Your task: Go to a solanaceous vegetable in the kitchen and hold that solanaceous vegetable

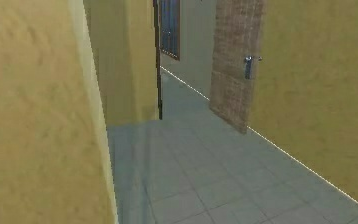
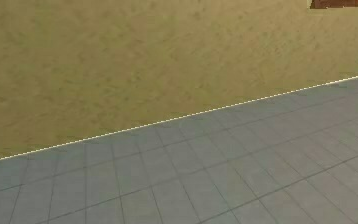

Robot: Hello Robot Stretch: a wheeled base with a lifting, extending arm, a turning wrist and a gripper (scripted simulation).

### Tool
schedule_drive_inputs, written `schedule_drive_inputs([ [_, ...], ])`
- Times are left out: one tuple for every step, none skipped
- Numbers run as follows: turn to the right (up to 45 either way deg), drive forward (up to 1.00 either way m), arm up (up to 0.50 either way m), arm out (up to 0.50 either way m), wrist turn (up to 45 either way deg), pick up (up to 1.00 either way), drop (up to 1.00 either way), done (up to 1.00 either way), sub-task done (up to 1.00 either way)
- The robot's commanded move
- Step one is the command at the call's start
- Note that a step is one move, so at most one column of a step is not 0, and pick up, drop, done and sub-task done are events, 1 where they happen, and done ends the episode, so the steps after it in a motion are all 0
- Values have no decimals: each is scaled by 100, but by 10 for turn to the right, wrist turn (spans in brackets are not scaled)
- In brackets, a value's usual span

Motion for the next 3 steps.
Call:
schedule_drive_inputs([
  [30, 0, 0, 0, 0, 0, 0, 0, 0],
  [0, 75, 0, 0, 0, 0, 0, 0, 0],
  [0, 100, 0, 0, 0, 0, 0, 0, 0],
])
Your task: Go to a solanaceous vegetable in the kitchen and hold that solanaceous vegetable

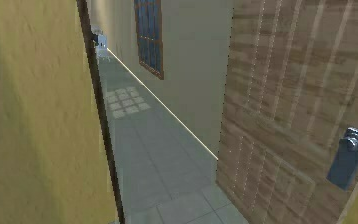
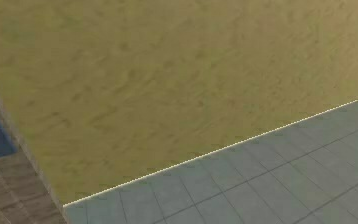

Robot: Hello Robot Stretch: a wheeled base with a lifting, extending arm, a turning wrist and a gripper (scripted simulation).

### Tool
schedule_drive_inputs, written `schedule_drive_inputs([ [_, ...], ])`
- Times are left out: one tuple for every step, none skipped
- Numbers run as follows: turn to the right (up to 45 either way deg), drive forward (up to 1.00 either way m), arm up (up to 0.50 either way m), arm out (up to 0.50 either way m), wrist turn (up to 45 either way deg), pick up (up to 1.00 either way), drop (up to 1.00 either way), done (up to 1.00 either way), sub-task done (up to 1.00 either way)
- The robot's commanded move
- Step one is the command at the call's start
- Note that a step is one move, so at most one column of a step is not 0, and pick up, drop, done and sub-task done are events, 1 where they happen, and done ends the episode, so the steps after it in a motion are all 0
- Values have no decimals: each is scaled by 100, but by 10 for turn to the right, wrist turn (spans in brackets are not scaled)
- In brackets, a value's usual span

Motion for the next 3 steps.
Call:
schedule_drive_inputs([
  [-30, 0, 0, 0, 0, 0, 0, 0, 0],
  [0, 65, 0, 0, 0, 0, 0, 0, 0],
  [0, 80, 0, 0, 0, 0, 0, 0, 0],
])
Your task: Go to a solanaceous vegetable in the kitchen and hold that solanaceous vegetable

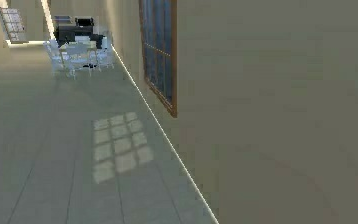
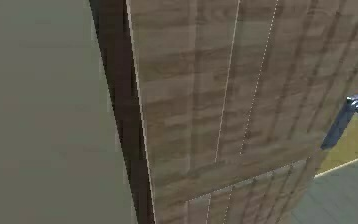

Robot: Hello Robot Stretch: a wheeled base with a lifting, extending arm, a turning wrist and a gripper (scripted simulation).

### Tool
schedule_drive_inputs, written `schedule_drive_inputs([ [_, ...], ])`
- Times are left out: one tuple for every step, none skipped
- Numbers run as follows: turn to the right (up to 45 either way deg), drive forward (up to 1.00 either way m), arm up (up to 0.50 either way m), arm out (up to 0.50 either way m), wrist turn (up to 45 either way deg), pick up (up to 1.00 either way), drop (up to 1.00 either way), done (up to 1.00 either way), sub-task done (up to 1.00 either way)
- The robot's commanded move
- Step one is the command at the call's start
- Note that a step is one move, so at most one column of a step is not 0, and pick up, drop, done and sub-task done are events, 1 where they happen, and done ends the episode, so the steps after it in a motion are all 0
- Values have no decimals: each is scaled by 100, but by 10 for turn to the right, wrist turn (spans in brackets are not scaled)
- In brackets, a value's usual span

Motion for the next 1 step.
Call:
schedule_drive_inputs([
  [-450, 0, 0, 0, 0, 0, 0, 0, 0],
])
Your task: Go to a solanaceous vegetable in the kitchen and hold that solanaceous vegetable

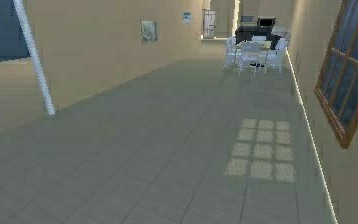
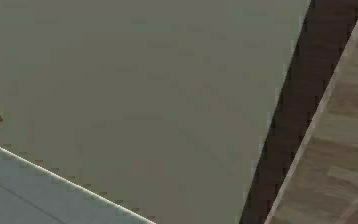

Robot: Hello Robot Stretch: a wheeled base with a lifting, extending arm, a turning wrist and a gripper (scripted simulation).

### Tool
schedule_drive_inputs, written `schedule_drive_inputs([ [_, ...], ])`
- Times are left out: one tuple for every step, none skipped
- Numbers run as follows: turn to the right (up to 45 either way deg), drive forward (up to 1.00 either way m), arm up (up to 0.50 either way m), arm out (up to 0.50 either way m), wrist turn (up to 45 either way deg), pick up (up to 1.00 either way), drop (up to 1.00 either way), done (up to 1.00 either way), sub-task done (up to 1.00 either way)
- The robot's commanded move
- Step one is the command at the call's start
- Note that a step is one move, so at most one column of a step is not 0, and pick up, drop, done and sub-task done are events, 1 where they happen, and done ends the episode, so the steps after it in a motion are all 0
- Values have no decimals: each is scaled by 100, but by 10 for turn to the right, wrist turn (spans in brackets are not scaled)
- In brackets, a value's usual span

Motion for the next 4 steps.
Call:
schedule_drive_inputs([
  [-60, 0, 0, 0, 0, 0, 0, 0, 0],
  [0, 50, 0, 0, 0, 0, 0, 0, 0],
  [-390, 0, 0, 0, 0, 0, 0, 0, 0],
  [0, 100, 0, 0, 0, 0, 0, 0, 0],
])
